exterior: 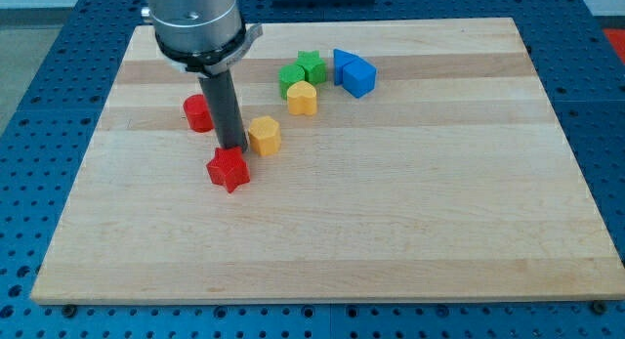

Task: Move the yellow hexagon towards the group of blocks

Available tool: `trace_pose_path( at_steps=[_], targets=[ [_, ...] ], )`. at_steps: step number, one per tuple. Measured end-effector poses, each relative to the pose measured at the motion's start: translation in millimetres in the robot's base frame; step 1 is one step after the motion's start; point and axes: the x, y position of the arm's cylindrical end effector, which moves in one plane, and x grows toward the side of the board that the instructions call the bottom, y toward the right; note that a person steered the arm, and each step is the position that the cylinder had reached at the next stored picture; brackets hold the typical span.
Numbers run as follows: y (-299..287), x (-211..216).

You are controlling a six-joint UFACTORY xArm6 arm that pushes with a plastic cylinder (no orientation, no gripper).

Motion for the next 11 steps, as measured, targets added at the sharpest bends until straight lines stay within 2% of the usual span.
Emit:
trace_pose_path(
  at_steps=[1,3,5,8,11],
  targets=[
    [7.3,-18.7],
    [37.5,-20.6],
    [63.1,7.1],
    [121.4,8.3],
    [130.0,5.2]
  ],
)
